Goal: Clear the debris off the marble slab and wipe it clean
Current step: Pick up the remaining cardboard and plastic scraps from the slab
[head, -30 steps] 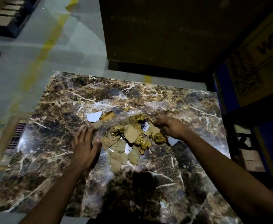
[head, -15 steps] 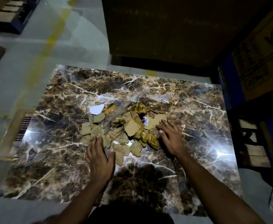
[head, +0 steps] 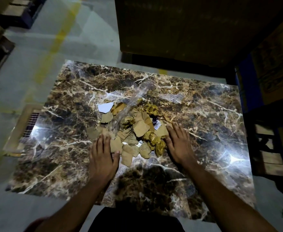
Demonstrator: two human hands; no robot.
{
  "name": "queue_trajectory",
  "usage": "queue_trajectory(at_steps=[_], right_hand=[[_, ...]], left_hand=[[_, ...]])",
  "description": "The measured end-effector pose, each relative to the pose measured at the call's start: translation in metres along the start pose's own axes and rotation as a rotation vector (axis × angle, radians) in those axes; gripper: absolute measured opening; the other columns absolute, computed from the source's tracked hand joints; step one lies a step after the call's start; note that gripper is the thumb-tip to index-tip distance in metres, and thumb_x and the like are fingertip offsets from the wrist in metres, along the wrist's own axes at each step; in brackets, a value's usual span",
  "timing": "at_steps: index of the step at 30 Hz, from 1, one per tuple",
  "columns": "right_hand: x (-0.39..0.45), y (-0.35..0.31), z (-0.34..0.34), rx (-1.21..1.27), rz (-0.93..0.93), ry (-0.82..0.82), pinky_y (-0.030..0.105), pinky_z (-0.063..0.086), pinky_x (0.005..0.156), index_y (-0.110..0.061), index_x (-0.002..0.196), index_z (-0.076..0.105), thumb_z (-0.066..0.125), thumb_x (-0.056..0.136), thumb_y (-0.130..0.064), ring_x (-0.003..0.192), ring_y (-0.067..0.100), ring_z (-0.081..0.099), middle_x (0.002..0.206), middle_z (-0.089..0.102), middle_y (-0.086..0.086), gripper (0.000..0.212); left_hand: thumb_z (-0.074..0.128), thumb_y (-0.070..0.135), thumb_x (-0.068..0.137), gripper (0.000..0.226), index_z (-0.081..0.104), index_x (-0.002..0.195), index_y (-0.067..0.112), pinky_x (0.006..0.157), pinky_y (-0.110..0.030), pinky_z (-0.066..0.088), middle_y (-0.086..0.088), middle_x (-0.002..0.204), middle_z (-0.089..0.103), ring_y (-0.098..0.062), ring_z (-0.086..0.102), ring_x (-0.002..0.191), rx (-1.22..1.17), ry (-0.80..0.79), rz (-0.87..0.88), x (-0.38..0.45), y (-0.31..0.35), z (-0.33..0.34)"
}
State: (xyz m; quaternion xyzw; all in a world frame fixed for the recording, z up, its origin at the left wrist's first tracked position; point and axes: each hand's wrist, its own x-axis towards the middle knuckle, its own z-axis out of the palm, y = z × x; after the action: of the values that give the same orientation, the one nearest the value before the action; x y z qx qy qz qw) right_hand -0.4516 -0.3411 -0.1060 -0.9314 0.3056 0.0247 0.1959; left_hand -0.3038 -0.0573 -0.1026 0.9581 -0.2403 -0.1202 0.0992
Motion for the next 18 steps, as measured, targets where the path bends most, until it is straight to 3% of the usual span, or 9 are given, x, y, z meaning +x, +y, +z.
queue_trajectory(at_steps=[4,7,9,12,15,18], right_hand=[[-0.025,-0.036,0.019,0.174,0.162,0.061,0.055,0.006,0.126,-0.034,0.159,0.024,0.022,0.104,-0.052,0.156,0.022,0.009,0.168,0.018,-0.002,0.058],[-0.034,-0.048,0.022,0.295,0.173,0.146,0.056,0.014,0.124,-0.027,0.158,0.03,0.028,0.101,-0.052,0.154,0.023,0.017,0.167,0.025,0.001,0.062],[-0.039,-0.045,0.021,0.317,0.192,0.218,0.052,0.011,0.125,-0.026,0.158,0.03,0.027,0.1,-0.057,0.153,0.023,0.018,0.167,0.024,0.0,0.066],[-0.043,-0.038,0.022,0.279,0.18,0.181,0.052,0.005,0.124,-0.03,0.158,0.026,0.023,0.098,-0.063,0.153,0.022,0.018,0.168,0.022,0.0,0.069],[-0.048,-0.046,0.031,0.264,0.136,0.106,0.057,0.008,0.124,-0.031,0.156,0.029,0.026,0.096,-0.06,0.152,0.024,0.022,0.165,0.028,0.002,0.067],[-0.064,-0.065,0.037,0.353,0.102,0.175,0.059,0.02,0.12,-0.028,0.152,0.038,0.033,0.099,-0.056,0.146,0.027,0.029,0.159,0.032,0.007,0.061]], left_hand=[[0.029,0.057,0.094,0.077,0.02,0.158,0.016,0.117,-0.058,0.021,-0.014,0.165,0.017,-0.037,0.02,0.146,-0.071,-0.037,-0.122,-0.022,0.024,0.009],[0.029,0.059,0.093,0.077,0.022,0.158,0.017,0.117,-0.058,0.022,-0.013,0.165,0.015,-0.038,0.018,0.147,-0.147,0.015,-0.147,-0.032,0.035,0.009],[0.032,0.057,0.093,0.076,0.024,0.157,0.017,0.119,-0.057,0.015,-0.013,0.167,0.012,-0.036,0.012,0.151,-0.161,0.085,-0.17,-0.031,0.03,0.007],[0.03,0.057,0.094,0.076,0.018,0.159,0.02,0.123,-0.055,0.009,-0.011,0.169,0.006,-0.03,0.001,0.155,-0.157,0.102,-0.186,-0.022,0.013,0.01],[0.028,0.057,0.095,0.074,0.023,0.157,0.019,0.122,-0.054,0.011,-0.01,0.165,0.022,-0.031,0.013,0.152,-0.129,0.046,-0.131,-0.019,0.008,0.013],[0.035,0.055,0.093,0.068,0.036,0.15,0.017,0.114,-0.057,0.024,-0.013,0.151,0.038,-0.035,0.031,0.137,-0.157,0.058,-0.062,-0.025,0.017,0.009]])
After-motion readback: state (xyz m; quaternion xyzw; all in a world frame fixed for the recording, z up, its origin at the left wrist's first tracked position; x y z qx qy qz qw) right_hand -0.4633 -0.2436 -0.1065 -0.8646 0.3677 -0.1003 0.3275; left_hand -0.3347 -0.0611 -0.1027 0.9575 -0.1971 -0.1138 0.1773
